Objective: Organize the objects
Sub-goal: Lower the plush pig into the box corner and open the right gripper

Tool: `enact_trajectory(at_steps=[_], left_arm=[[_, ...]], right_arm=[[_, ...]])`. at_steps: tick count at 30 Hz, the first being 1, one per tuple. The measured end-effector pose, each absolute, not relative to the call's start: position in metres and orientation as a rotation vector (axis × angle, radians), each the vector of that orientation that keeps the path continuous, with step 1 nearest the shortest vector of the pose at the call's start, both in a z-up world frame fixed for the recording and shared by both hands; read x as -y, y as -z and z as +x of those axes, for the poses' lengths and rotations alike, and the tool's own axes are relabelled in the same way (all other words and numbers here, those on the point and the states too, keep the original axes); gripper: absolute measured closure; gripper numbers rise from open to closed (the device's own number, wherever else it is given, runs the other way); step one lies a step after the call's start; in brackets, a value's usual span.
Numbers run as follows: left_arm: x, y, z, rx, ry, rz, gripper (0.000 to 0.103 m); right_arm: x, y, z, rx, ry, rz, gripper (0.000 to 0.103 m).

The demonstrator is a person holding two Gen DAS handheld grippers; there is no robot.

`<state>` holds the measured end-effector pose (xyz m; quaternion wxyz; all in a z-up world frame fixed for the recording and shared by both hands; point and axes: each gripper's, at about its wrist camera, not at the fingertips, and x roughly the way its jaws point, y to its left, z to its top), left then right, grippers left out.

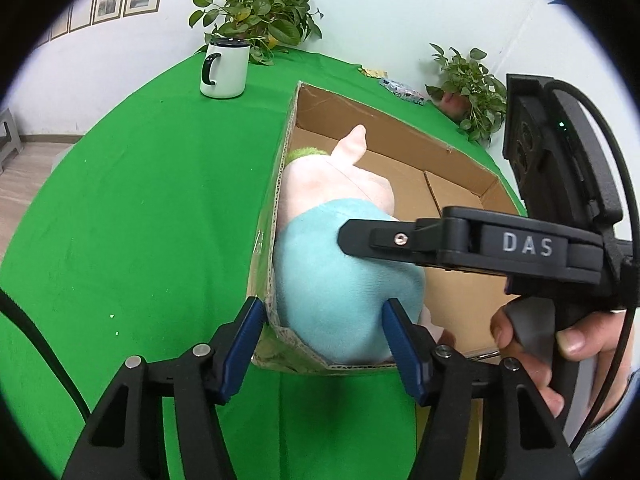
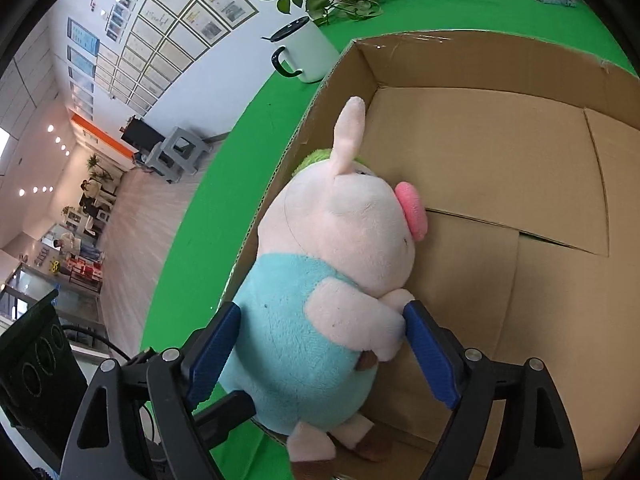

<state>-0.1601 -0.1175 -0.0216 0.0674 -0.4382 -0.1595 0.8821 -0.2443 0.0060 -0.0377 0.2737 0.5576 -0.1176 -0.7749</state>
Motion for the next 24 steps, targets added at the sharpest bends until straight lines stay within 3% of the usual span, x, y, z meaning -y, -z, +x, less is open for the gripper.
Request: enact_trajectory(at_steps=[11, 21, 24], left_arm=[[0.120, 0.018, -0.154, 0.518, -2.647, -1.302, 0.044], [0.115, 0.009, -0.142, 0.389, -2.733, -1.284, 0.044], [0.115, -0.005, -0.128, 0.330, -2.811, -1.216, 0.044]], right_arm=[[-0.011, 0.042, -0.241, 0.409, 2.109, 1.450, 0.036], [-0.014, 0.047, -0.239, 0.379, 2.144, 1.443, 0.015], [-0.015, 0.034, -0.230, 0.291, 2.223, 1.404, 0.007]])
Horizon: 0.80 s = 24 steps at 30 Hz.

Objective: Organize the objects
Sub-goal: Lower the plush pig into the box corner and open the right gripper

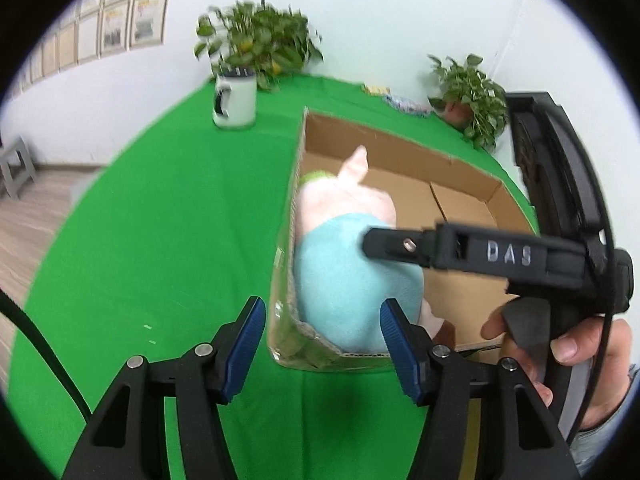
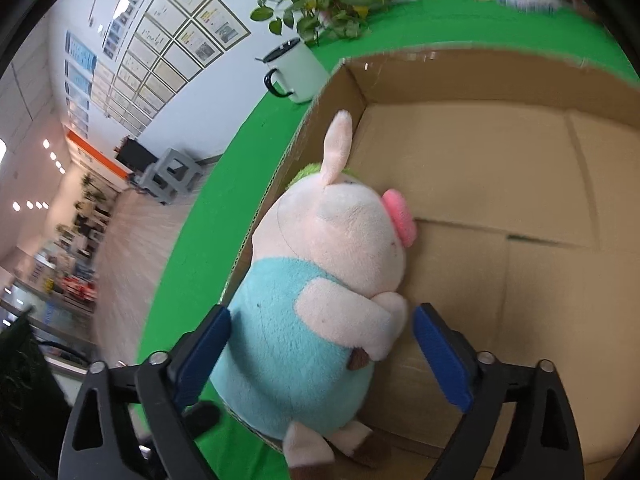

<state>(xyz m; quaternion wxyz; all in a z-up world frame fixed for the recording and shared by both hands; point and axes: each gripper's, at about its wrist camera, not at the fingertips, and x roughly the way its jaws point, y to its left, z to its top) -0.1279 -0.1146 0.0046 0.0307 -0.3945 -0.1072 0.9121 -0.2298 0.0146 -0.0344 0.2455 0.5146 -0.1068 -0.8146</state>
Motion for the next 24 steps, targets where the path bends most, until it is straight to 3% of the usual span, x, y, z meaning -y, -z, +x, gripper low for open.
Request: enact_trajectory(at_steps=[3, 9, 24], left_arm=[[0.112, -0.018, -0.113, 0.265, -2.884, -1.144, 0.037], [0.094, -0.042, -0.085, 0.152, -2.954, -0.998, 0.023], [0.047, -0.067, -0.031, 0.092, -2.966, -0.811, 0.023]], right_arm=[[-0.018, 0.014, -0.213, 0.180, 2.325, 1.322, 0.000], [-0.042, -0.029, -0.154, 0.050, 2.555, 1.135, 0.001], [-0.149, -0.052, 0.008, 0.055, 2.792, 1.041, 0.001]])
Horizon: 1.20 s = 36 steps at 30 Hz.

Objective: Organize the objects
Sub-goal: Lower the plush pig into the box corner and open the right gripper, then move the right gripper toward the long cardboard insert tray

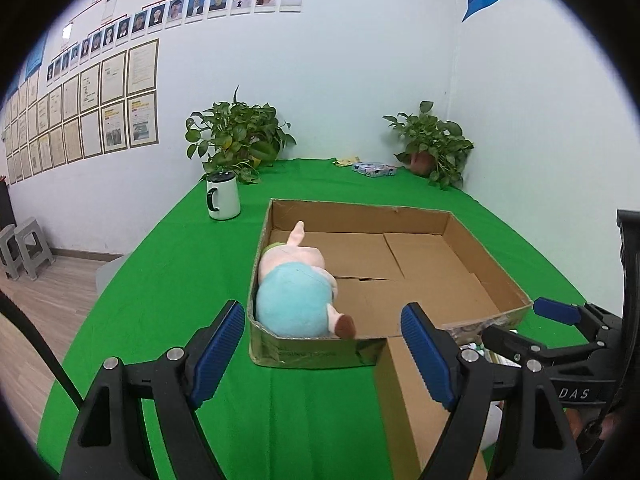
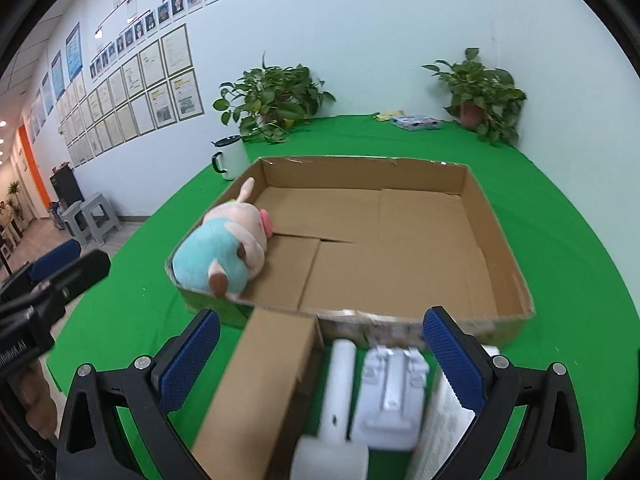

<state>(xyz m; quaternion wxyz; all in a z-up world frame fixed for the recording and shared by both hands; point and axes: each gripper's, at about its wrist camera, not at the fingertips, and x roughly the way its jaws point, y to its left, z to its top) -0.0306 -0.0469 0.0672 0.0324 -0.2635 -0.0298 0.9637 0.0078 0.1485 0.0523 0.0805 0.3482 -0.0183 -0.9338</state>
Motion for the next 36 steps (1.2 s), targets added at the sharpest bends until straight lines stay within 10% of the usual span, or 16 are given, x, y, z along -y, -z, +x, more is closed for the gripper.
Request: enact_trajectory(at_steps=[36], left_arm=[[-0.003, -0.029, -0.025, 0.131, -2.725, -1.069, 0.026]], right_arm=[[-0.186, -0.025, 0.055, 0.117, 2.655, 1.136, 0.011]])
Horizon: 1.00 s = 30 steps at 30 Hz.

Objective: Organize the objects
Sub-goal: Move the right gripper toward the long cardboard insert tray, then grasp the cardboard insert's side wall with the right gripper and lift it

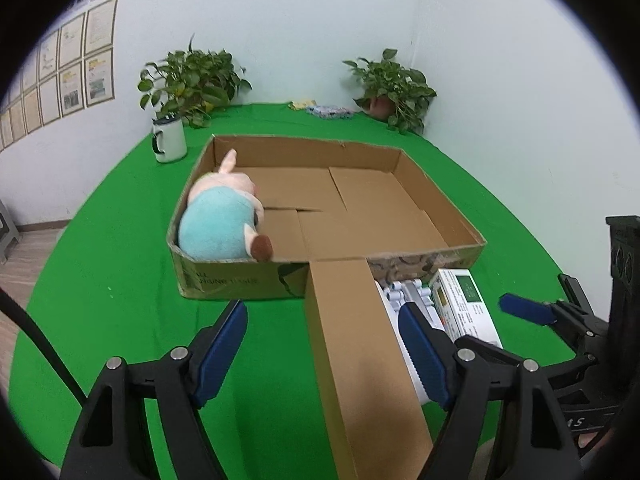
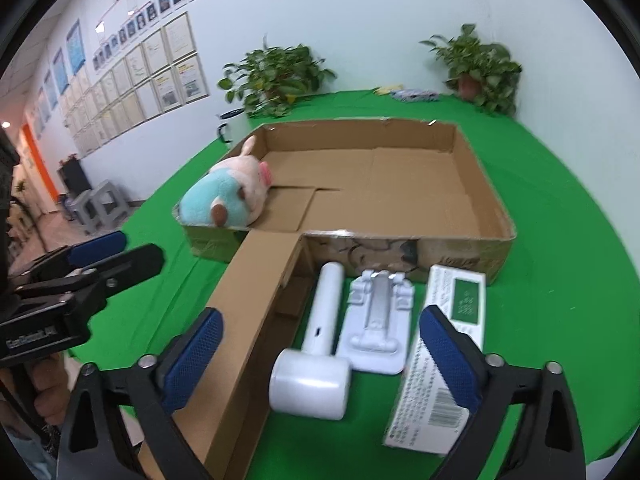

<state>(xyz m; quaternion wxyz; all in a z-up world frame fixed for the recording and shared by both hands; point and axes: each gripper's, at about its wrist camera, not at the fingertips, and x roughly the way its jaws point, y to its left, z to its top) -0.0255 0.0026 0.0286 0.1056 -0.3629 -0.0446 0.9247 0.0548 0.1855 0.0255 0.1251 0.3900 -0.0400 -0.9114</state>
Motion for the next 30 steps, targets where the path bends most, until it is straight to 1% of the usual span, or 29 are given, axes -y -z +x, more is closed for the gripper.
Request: enact_trajectory(at_steps=[3, 4, 5, 9, 11, 13, 14, 16, 18, 19, 21, 22, 23, 26, 27, 28, 30], left_arm=[[-0.004, -0.017, -0.024, 0.162, -2.672, -1.120, 0.027], [-0.005, -0.012, -0.024, 0.168, -2.655, -1.141, 0.028], [-0.006, -0.007, -0.025, 0.172, -2.643, -1.157, 0.031], [-0.010, 0.013, -0.029, 0.222, -2.542, -1.248, 0.032], [-0.010, 0.018, -0.030, 0.252, -2.504, -1.273, 0.032], [-0.009, 0.018, -0.028, 0.263, -2.495, -1.273, 0.032], [-0.007, 0.017, -0.027, 0.262, -2.501, -1.267, 0.032], [-0.001, 0.013, -0.025, 0.271, -2.516, -1.255, 0.032], [0.007, 0.010, -0.023, 0.279, -2.535, -1.245, 0.032], [0.011, 0.009, -0.022, 0.281, -2.547, -1.242, 0.032], [0.021, 0.007, -0.019, 0.291, -2.571, -1.235, 0.032], [0.025, 0.005, -0.018, 0.298, -2.580, -1.233, 0.032], [0.030, 0.006, -0.017, 0.303, -2.589, -1.233, 0.032], [0.044, 0.006, -0.014, 0.312, -2.612, -1.249, 0.032], [0.048, 0.006, -0.013, 0.313, -2.614, -1.258, 0.032], [0.051, 0.007, -0.011, 0.312, -2.616, -1.261, 0.032], [0.054, 0.008, -0.008, 0.308, -2.617, -1.260, 0.032]], right_arm=[[-0.192, -0.012, 0.063, 0.232, 2.501, 1.159, 0.013], [-0.193, -0.008, 0.065, 0.250, 2.470, 1.171, 0.014], [-0.191, -0.004, 0.070, 0.267, 2.430, 1.181, 0.015], [-0.168, 0.014, 0.085, 0.318, 2.233, 1.205, 0.015], [-0.157, 0.021, 0.086, 0.316, 2.192, 1.228, 0.019], [-0.145, 0.025, 0.086, 0.274, 2.188, 1.249, 0.031], [-0.140, 0.027, 0.085, 0.257, 2.191, 1.255, 0.035], [-0.131, 0.028, 0.083, 0.225, 2.194, 1.264, 0.053], [-0.123, 0.027, 0.082, 0.187, 2.212, 1.254, 0.058], [-0.120, 0.026, 0.082, 0.176, 2.214, 1.243, 0.063], [-0.109, 0.021, 0.082, 0.124, 2.223, 1.210, 0.068], [-0.104, 0.019, 0.081, 0.105, 2.221, 1.201, 0.069], [-0.098, 0.018, 0.080, 0.092, 2.215, 1.191, 0.069], [-0.079, 0.017, 0.078, 0.074, 2.171, 1.160, 0.063], [-0.073, 0.015, 0.077, 0.084, 2.149, 1.147, 0.051], [-0.072, 0.014, 0.078, 0.094, 2.146, 1.133, 0.034], [-0.080, 0.007, 0.081, 0.152, 2.174, 1.073, 0.018]])
